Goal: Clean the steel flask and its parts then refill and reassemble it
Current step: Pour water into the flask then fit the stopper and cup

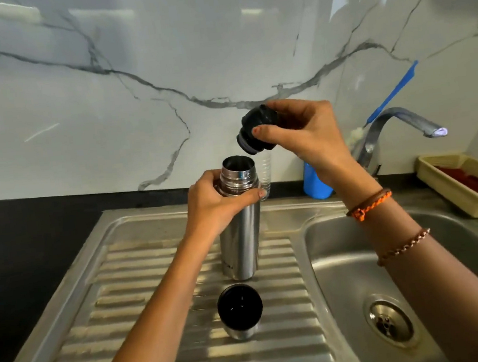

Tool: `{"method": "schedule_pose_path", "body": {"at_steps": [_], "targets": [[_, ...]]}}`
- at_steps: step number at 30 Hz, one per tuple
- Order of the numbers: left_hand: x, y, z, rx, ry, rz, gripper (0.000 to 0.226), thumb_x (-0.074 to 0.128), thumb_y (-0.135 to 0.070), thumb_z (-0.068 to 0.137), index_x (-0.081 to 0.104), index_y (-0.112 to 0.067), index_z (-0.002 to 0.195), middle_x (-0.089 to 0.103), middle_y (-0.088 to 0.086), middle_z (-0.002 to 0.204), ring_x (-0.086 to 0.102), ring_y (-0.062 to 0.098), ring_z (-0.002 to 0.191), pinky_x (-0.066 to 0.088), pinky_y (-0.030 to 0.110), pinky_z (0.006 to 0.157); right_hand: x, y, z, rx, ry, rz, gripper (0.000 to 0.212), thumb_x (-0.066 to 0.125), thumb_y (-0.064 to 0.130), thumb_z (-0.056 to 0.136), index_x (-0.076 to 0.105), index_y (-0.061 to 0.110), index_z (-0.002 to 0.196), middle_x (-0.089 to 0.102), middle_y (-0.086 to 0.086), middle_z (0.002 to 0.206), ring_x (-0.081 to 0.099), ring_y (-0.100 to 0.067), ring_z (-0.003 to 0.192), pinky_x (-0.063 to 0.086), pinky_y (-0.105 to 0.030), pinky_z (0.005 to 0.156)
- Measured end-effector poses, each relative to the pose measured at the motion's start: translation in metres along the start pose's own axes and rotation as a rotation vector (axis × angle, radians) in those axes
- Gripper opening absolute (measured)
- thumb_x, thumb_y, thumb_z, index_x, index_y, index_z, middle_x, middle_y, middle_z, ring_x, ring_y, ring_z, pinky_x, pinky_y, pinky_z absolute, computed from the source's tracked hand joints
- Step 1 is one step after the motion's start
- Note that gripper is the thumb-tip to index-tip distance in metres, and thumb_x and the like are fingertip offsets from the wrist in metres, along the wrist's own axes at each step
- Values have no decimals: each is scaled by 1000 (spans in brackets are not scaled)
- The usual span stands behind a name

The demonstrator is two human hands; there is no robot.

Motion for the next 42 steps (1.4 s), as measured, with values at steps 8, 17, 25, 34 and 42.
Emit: {"method": "schedule_pose_path", "body": {"at_steps": [8, 17, 25, 34, 42], "targets": [[-5, 11, -5, -24, -64, -48, 58, 88, -30, 56, 58, -17, 103, 62, -14, 85, 57, -4, 75, 42, 0, 57, 31, 12, 12, -121, 279, -468, 34, 79, 23, 66, 73, 17, 99, 72, 0, 86, 65, -10, 78, 52, -18, 71], [-4, 14, -7, -18, -57, -66, 50, 87, -28, 58, 57, -19, 97, 60, -16, 79, 56, -8, 70, 42, 0, 56, 51, -12, 9, -127, 347, -836, 51, 74, 55, 65, 65, 11, 90, 57, 1, 76, 51, -15, 69, 36, -23, 61], [-2, 16, -5, 1, -62, -93, 51, 88, -29, 57, 58, -18, 96, 63, -14, 80, 59, -6, 71, 44, 3, 57, 44, -1, 9, -9, 618, -707, 63, 74, 31, 75, 50, 15, 131, 58, -4, 126, 55, -15, 109, 45, -23, 89], [-3, 15, -2, 17, -46, -56, 58, 87, -37, 56, 58, -15, 102, 64, -10, 87, 60, -1, 79, 46, 10, 65, 47, -1, 8, -55, 424, -770, 64, 72, 53, 69, 58, 18, 120, 61, 0, 113, 57, -16, 103, 41, -23, 80], [-4, 23, -6, -6, -57, -73, 58, 87, -37, 55, 54, -22, 101, 62, -13, 87, 60, 1, 81, 45, 9, 66, 58, -1, 4, -119, 358, -820, 42, 75, 46, 69, 68, 16, 97, 65, 2, 88, 58, -13, 80, 45, -24, 75]]}}
Point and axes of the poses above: each hand's wrist, its own z-axis towards the middle knuckle, its own x-axis out of the palm, y = z × x, the point moved 4 cm from there along z, towards the middle knuckle
